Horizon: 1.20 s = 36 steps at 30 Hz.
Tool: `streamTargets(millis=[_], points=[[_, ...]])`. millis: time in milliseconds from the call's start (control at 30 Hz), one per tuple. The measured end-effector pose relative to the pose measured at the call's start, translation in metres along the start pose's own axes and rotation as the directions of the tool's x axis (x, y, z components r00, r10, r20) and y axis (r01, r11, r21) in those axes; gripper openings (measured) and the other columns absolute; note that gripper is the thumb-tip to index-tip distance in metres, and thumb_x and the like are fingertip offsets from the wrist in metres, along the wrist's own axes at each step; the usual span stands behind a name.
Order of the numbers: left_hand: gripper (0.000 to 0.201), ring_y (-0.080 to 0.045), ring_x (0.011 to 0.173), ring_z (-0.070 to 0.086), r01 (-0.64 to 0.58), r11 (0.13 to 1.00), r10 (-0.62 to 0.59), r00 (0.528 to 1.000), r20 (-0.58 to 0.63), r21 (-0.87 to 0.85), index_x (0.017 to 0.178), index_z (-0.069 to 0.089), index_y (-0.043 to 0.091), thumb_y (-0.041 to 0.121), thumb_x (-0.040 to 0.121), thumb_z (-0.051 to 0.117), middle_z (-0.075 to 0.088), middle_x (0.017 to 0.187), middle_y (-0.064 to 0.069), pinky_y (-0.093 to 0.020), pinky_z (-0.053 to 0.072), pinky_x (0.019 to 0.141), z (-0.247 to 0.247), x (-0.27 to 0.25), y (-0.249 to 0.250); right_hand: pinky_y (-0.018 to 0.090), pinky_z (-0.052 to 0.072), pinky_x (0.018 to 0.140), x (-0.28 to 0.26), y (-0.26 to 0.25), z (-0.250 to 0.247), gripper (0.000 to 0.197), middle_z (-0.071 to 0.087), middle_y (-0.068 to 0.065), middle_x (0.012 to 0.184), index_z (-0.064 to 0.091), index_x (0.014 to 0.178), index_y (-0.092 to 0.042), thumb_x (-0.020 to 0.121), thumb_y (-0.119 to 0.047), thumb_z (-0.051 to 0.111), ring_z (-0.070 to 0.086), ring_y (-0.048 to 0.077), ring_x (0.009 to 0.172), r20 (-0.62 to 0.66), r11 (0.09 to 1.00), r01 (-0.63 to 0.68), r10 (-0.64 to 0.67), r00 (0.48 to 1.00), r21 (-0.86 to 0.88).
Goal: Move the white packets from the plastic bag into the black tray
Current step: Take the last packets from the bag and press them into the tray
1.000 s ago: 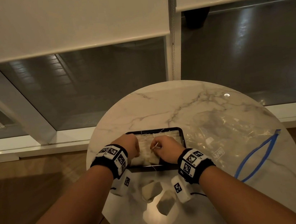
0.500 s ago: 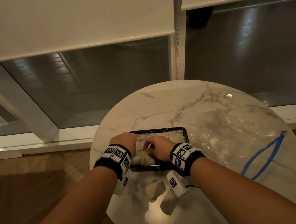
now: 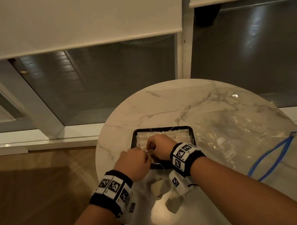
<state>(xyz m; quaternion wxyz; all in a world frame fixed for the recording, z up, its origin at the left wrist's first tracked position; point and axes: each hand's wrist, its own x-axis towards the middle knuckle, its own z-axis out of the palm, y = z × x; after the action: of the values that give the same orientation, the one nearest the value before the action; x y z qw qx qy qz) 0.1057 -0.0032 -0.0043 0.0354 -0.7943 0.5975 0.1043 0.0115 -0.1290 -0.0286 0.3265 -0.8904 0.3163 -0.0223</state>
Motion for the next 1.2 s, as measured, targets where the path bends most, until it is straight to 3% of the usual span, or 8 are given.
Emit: streamTargets(millis=[133,200,333,500,667,833,1000,1200], points=[[0.043,-0.02,0.092,0.057,-0.034,0.999,0.034,0.998,-0.053,-0.005,0.105,0.068,0.025,0.045,0.104,0.029,0.061,0.1,0.0,-0.037,0.046,0.085,0.021,-0.005,0.0,0.029,0.055,0.081,-0.004,0.001,-0.002,0.017,0.067,-0.001,0.102,0.069,0.103,-0.022,0.088,-0.014,0.066,0.063,0.016,0.092,-0.017,1.0,-0.004,0.004,1.0,0.012],[0.044,-0.019,0.098,0.056,-0.024,1.0,0.025,0.998,-0.057,0.02,0.111,0.065,0.028,0.047,0.104,0.027,0.061,0.104,0.001,-0.039,0.044,0.09,0.025,-0.006,0.0,0.031,0.055,0.08,-0.008,0.004,-0.005,0.021,0.065,-0.006,0.1,0.066,0.103,-0.026,0.086,-0.015,0.066,0.062,0.014,0.09,-0.053,0.999,-0.015,0.017,0.998,0.04],[0.043,-0.021,0.114,0.052,0.033,0.999,-0.033,0.999,-0.016,0.009,0.125,0.056,0.037,0.055,0.101,0.025,0.055,0.123,0.001,-0.049,0.038,0.105,0.028,-0.007,0.003,0.023,0.047,0.07,-0.02,0.013,-0.01,0.015,0.063,-0.011,0.096,0.062,0.099,-0.032,0.09,-0.021,0.063,0.059,0.006,0.081,-0.153,0.993,-0.025,0.042,0.987,0.116],[0.043,-0.024,0.124,0.046,0.061,0.997,-0.065,0.995,0.076,0.057,0.134,0.047,0.043,0.058,0.101,0.022,0.048,0.136,-0.003,-0.055,0.032,0.108,0.031,-0.007,0.007,0.025,0.049,0.071,-0.046,0.02,-0.016,0.012,0.062,-0.012,0.092,0.063,0.102,-0.03,0.093,-0.022,0.062,0.055,0.003,0.075,-0.224,0.988,0.047,-0.013,0.974,0.146],[0.047,-0.019,0.12,0.048,0.112,0.994,-0.112,0.994,0.007,-0.018,0.123,0.058,0.043,0.062,0.099,0.022,0.052,0.128,0.0,-0.054,0.03,0.11,0.034,-0.007,0.013,0.022,0.05,0.074,-0.077,0.032,-0.015,0.012,0.064,-0.013,0.09,0.064,0.102,-0.031,0.094,-0.024,0.061,0.057,0.003,0.079,-0.291,0.983,0.037,0.017,0.956,0.179],[0.041,-0.022,0.121,0.049,0.083,0.996,-0.082,0.995,0.059,-0.013,0.116,0.055,0.043,0.059,0.1,0.021,0.058,0.126,0.001,-0.064,0.02,0.114,0.037,-0.008,0.016,0.027,0.053,0.079,-0.098,0.041,-0.009,0.011,0.065,-0.014,0.091,0.067,0.102,-0.031,0.091,-0.031,0.063,0.058,0.004,0.084,-0.271,0.998,0.006,0.011,0.962,0.062],[0.049,-0.022,0.124,0.049,0.091,0.996,-0.09,0.992,0.092,-0.008,0.12,0.056,0.043,0.062,0.096,0.017,0.061,0.126,0.001,-0.065,0.009,0.116,0.037,-0.006,0.017,0.03,0.054,0.082,-0.102,0.041,-0.006,0.013,0.068,-0.011,0.089,0.07,0.097,-0.028,0.093,-0.036,0.062,0.062,0.007,0.082,-0.237,1.0,-0.002,-0.003,0.972,-0.024],[0.067,-0.021,0.123,0.048,0.11,0.994,-0.108,0.99,0.086,-0.021,0.121,0.056,0.043,0.07,0.086,0.006,0.058,0.127,0.0,-0.066,0.01,0.115,0.036,-0.003,0.017,0.035,0.05,0.091,-0.103,0.039,-0.006,0.016,0.071,-0.01,0.093,0.071,0.098,-0.028,0.095,-0.037,0.058,0.063,0.01,0.086,-0.224,0.998,-0.003,-0.01,0.974,-0.061]])
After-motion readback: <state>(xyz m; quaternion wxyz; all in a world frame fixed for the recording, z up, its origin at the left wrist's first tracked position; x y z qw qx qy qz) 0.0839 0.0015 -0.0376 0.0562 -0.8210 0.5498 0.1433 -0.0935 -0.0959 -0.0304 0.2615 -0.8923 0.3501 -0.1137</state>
